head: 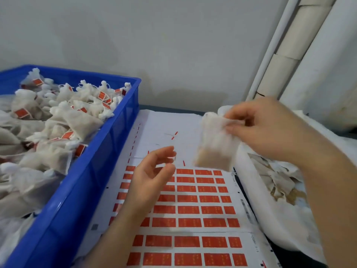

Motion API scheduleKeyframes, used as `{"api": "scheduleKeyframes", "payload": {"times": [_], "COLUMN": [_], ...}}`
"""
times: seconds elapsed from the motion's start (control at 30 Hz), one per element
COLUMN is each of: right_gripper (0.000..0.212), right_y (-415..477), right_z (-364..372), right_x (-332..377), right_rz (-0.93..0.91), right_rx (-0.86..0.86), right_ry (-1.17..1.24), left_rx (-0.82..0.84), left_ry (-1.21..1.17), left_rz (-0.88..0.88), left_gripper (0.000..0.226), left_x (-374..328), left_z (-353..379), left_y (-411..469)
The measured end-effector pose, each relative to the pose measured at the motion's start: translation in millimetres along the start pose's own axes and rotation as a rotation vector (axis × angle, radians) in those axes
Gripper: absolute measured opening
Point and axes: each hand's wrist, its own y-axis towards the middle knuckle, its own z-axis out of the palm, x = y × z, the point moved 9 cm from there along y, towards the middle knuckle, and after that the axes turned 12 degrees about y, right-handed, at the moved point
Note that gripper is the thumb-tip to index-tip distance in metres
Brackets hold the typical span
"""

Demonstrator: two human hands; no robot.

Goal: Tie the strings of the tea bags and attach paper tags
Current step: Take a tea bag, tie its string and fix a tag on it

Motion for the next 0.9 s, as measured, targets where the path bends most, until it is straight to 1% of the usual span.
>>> {"api": "scheduleKeyframes", "payload": {"times": [0.07, 0.1, 0.13, 0.17, 0.27, 0.33, 0.43, 0.5, 0.57, 0.6, 0.67, 0.7, 0.73, 0.8, 0.83, 0.9], "right_gripper": [0.022, 0.022, 0.022, 0.023, 0.027, 0.031, 0.03, 0.029, 0.027, 0.024, 0.025, 0.028, 0.028, 0.022, 0.02, 0.018], "right_y": [-9, -13, -15, -17, -15, -12, -13, -19, -27, -31, -36, -38, -39, -40, -41, -44], "right_z": [44, 66, 84, 97, 111, 110, 109, 109, 110, 112, 119, 120, 119, 115, 114, 112], "right_x": [-1, -4, -8, -12, -26, -33, -44, -53, -51, -47, -41, -40, -40, -42, -42, -41], "right_rz": [0.02, 0.037, 0.049, 0.058, 0.066, 0.047, 0.057, 0.069, 0.02, -0.015, -0.039, -0.038, -0.033, -0.025, -0.028, -0.052], "right_rx": [0.064, 0.109, 0.148, 0.169, 0.153, 0.103, 0.027, -0.053, -0.132, -0.145, -0.158, -0.182, -0.217, -0.289, -0.316, -0.357], "right_ry": [0.021, 0.065, 0.107, 0.135, 0.219, 0.269, 0.287, 0.319, 0.391, 0.433, 0.499, 0.522, 0.535, 0.523, 0.494, 0.409], "left_rx": [0.063, 0.079, 0.069, 0.031, -0.124, -0.159, -0.149, -0.145, -0.142, -0.137, -0.097, -0.068, -0.042, 0.003, -0.001, -0.046], "left_ry": [-0.008, -0.022, -0.035, -0.039, -0.007, 0.005, 0.028, 0.041, 0.044, 0.045, 0.021, -0.009, -0.043, -0.086, -0.068, 0.047], "left_rz": [0.051, 0.062, 0.069, 0.075, 0.106, 0.103, 0.105, 0.105, 0.097, 0.096, 0.084, 0.076, 0.068, 0.055, 0.061, 0.112], "left_gripper": [0.061, 0.069, 0.07, 0.065, 0.029, 0.018, 0.015, 0.011, 0.008, 0.01, 0.01, 0.008, 0.011, 0.021, 0.022, 0.018], "left_x": [-5, -6, -6, -7, -9, -8, -10, -9, -8, -8, -9, -10, -9, -9, -9, -14], "left_z": [2, 3, 1, -4, -23, -27, -26, -23, -20, -18, -12, -8, -6, -2, -1, -4], "left_y": [-2, -2, -2, -2, 1, 2, 1, 1, 1, 1, 1, 1, 1, 0, 0, -1]}}
